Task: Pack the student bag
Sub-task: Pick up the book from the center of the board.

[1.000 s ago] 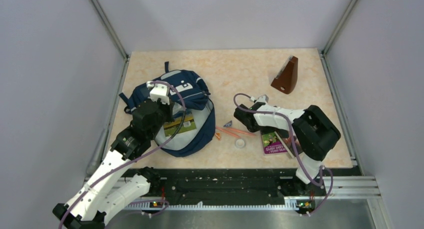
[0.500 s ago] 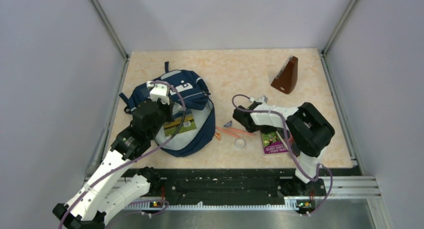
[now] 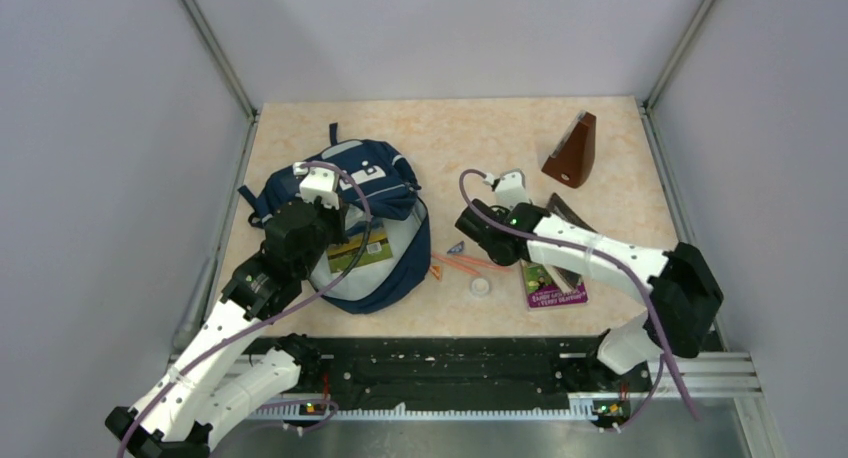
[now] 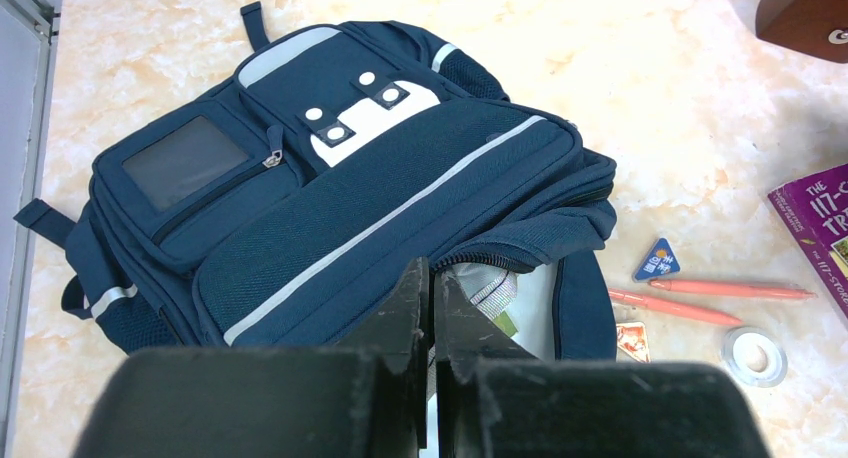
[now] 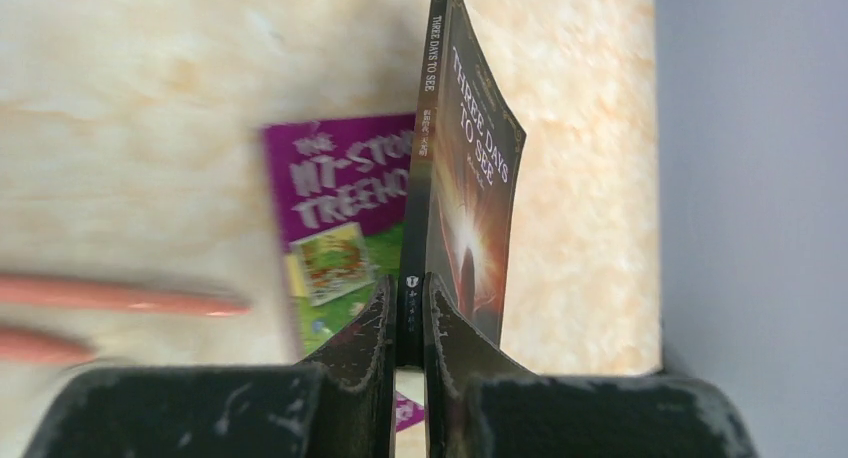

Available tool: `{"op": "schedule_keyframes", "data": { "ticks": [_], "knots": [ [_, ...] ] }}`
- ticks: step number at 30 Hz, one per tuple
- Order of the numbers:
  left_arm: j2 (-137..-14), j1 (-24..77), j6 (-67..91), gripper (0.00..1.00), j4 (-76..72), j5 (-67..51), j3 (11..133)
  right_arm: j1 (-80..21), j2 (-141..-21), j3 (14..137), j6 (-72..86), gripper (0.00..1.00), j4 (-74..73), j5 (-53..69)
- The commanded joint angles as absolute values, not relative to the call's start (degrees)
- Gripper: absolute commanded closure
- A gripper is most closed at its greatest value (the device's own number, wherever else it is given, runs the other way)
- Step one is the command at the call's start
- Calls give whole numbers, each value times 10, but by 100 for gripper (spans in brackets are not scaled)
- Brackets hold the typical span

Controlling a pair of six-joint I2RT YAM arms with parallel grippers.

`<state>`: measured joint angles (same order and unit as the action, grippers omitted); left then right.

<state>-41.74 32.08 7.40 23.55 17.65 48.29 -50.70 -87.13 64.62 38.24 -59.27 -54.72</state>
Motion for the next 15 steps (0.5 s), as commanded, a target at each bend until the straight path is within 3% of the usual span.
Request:
{"op": "schedule_keyframes", "data": {
  "ticks": [1, 10, 15],
  "knots": [
    [-405, 323, 80, 100, 172, 183, 491, -564, -819, 686, 344, 100, -521, -548],
    [-404, 323, 80, 100, 172, 188, 490, -589, -655, 625, 243, 100, -307, -424],
    [-405, 323, 80, 100, 170, 195, 489, -588, -558, 612, 216, 100, -277, -325]
  ]
}}
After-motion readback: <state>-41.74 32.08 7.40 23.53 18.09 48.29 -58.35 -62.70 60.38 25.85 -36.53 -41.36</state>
